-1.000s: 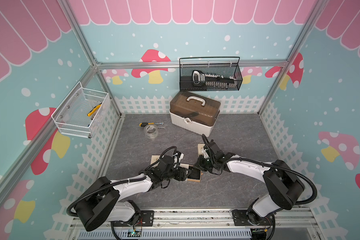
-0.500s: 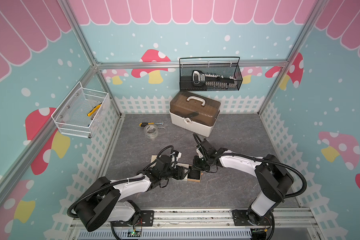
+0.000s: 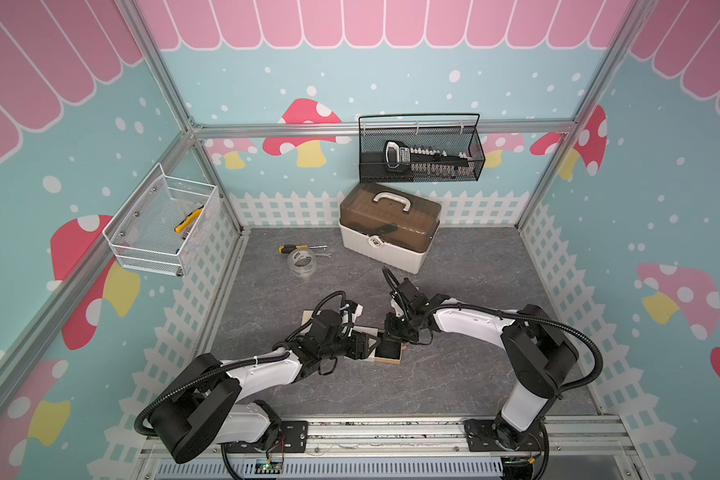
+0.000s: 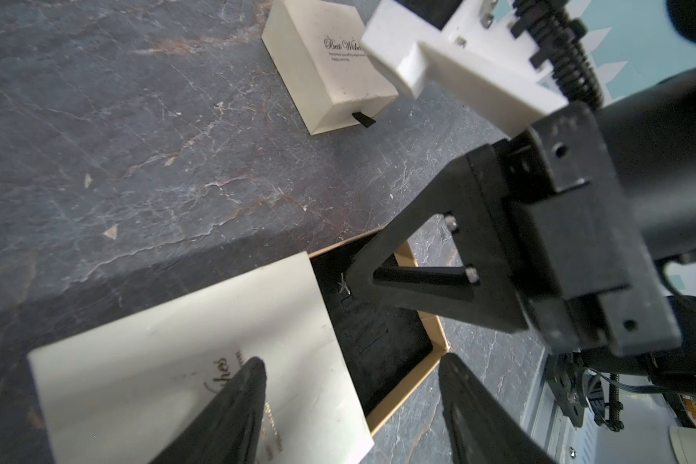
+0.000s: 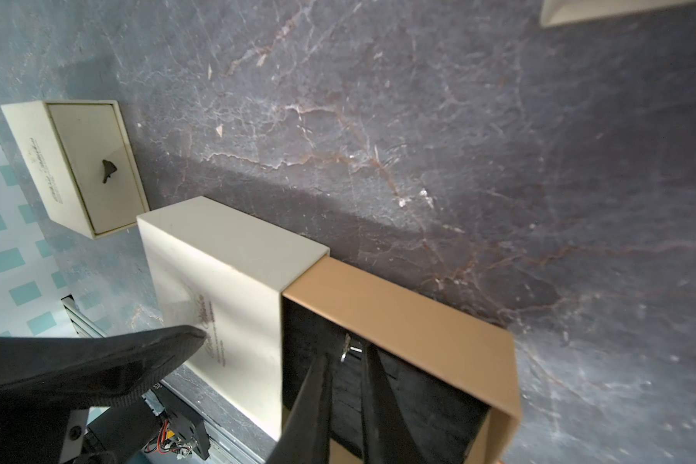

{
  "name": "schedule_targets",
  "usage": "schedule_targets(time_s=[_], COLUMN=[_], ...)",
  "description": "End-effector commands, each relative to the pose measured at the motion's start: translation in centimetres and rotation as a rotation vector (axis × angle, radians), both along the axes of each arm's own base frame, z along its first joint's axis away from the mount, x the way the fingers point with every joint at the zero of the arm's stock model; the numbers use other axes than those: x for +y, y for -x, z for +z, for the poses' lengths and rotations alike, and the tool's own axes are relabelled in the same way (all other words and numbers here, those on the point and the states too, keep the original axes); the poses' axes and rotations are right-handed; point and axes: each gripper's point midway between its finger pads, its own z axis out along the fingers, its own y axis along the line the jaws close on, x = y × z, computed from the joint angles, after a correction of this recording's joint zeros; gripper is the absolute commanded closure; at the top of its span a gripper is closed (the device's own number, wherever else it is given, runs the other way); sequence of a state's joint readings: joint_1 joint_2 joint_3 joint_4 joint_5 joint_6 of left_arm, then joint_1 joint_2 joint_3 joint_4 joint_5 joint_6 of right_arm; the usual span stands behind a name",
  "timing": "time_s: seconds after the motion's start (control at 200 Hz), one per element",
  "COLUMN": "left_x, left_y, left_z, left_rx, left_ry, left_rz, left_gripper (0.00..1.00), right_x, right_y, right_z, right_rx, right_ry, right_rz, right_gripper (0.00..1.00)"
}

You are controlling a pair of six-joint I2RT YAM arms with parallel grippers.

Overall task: Place the earrings into the drawer-style jewelry box
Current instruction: Adjust the earring in the inner lining.

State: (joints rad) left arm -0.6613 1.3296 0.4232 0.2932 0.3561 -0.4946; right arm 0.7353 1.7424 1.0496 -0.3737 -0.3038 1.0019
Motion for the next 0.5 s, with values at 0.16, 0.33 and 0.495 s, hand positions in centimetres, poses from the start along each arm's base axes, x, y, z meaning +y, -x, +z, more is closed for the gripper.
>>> schedule_targets(time_s=[0.16,0.33,0.495], left_x=[0.02,0.03,0.05], left_y=[-0.03,-0.01,-0.03], left_z=[0.52,0.45,0.39], left_rx=[-0.011,-0.008,-0.008], left_ry=[0.023,0.02,0.018], left_rz=[-0.002,-0.003,-0.002], left_gripper=[0.31,0.31,0.31], right_x=[0.34,0.31,0.16], right_y=[-0.04,-0.04,0.02], right_z=[-0.04,-0.07,0.06], right_rx=[0.0,0.0,-0.002], right_ry=[0.016,0.018,0.019], right_rz=[0.009,0.009,0.004], right_gripper=[0.9,0.93,0.99])
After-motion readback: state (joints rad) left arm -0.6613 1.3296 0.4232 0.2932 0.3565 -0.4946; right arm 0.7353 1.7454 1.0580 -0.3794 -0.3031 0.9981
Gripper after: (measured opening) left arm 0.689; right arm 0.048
